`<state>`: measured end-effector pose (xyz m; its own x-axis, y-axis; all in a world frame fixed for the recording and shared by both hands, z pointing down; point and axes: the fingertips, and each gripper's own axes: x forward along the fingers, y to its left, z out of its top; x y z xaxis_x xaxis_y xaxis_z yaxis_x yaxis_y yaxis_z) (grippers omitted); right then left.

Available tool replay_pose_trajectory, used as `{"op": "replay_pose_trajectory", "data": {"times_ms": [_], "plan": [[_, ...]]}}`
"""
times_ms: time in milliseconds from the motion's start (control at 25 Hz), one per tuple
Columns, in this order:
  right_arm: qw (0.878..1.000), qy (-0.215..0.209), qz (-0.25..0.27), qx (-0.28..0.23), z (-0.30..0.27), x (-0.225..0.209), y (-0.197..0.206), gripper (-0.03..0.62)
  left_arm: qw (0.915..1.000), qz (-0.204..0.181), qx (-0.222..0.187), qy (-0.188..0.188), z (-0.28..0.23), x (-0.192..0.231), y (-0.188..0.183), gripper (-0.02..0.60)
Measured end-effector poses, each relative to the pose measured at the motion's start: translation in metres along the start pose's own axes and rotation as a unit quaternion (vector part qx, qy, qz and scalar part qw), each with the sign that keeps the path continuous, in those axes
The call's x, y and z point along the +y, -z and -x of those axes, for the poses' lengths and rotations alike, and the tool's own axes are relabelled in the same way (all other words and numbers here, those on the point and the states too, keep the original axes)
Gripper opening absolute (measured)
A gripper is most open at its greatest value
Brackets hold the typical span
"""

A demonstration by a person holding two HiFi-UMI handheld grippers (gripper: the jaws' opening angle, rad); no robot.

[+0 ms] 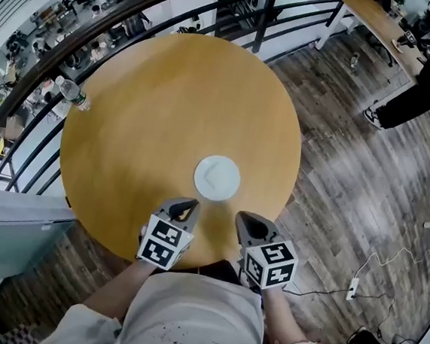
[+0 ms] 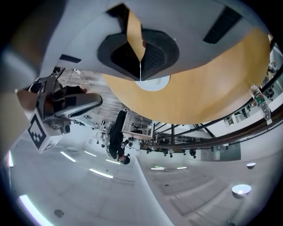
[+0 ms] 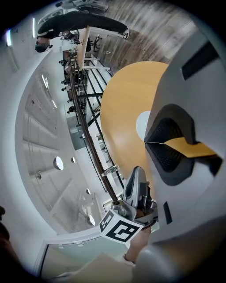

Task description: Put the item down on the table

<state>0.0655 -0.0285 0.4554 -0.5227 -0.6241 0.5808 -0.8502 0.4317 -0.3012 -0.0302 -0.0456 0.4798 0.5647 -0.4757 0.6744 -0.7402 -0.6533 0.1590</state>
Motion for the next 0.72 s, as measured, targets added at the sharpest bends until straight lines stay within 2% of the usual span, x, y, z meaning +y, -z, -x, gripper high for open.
{"op": "replay_pose_trajectory", "data": {"times_ms": [280,480,720], "plan": [[1.000,-0.003,0.011,-0.013,0.008,0.021,-0.010,0.026,0.9991,0.035,-0.014,0.018,0.029,-0.015,0.006,0.023],[1.000,0.001,0.007,-0.024,0.010,0.021,-0.022,0.026,0.9999,0.010,-0.012,-0.005,0.043,-0.009,0.005,0.023],[0.999,0.000,0.017,-0.027,0.010,0.027,-0.032,0.025,0.9996,0.019,-0.020,-0.003,0.046,-0.004,-0.004,0.023]]}}
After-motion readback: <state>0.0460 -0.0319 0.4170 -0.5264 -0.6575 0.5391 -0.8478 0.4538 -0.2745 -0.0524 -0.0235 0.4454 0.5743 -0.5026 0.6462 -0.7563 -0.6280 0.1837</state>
